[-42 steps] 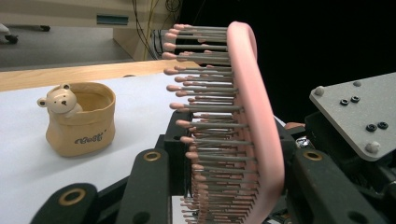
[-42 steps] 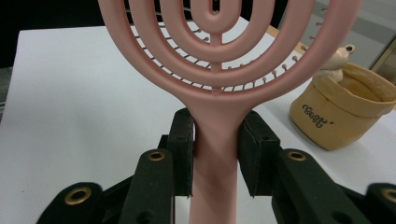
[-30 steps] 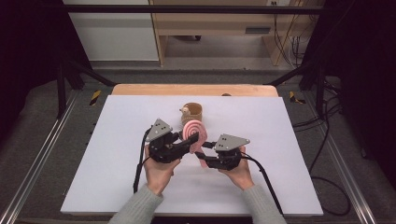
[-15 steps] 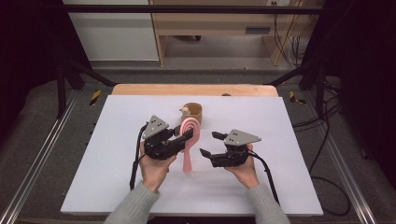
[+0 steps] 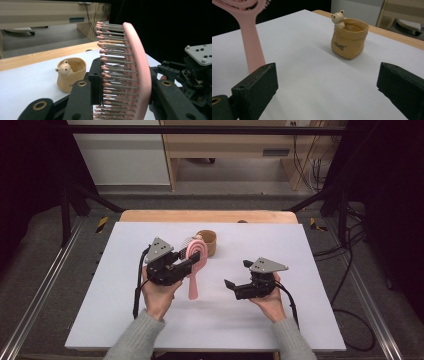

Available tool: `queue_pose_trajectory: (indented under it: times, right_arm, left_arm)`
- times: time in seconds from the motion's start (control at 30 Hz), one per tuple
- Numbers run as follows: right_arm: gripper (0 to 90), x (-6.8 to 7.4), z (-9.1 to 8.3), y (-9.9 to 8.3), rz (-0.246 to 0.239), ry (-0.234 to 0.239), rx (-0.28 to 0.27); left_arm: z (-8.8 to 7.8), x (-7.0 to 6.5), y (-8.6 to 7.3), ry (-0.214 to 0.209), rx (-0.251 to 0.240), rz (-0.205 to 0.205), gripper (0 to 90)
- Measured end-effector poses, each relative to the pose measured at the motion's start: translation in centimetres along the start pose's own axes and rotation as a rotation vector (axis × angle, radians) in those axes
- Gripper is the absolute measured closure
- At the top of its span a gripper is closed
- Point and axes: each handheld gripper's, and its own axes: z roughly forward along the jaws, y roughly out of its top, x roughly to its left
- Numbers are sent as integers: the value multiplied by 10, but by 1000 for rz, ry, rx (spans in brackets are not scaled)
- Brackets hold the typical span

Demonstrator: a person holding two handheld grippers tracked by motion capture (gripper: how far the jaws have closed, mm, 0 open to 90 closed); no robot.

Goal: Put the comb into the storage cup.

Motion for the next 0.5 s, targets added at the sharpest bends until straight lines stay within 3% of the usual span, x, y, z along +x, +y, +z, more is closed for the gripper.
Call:
queue_pose_trajectory:
  times: [0.27,0.5]
  right_arm:
    - [15,-12,-10,-8,33,-38,54]
    - [4,-22,-21,-14,64,-64,29]
  left_arm:
    - [-4,5,9,17,-4,6,633]
    - [-6,9,18,39,-16,19,634]
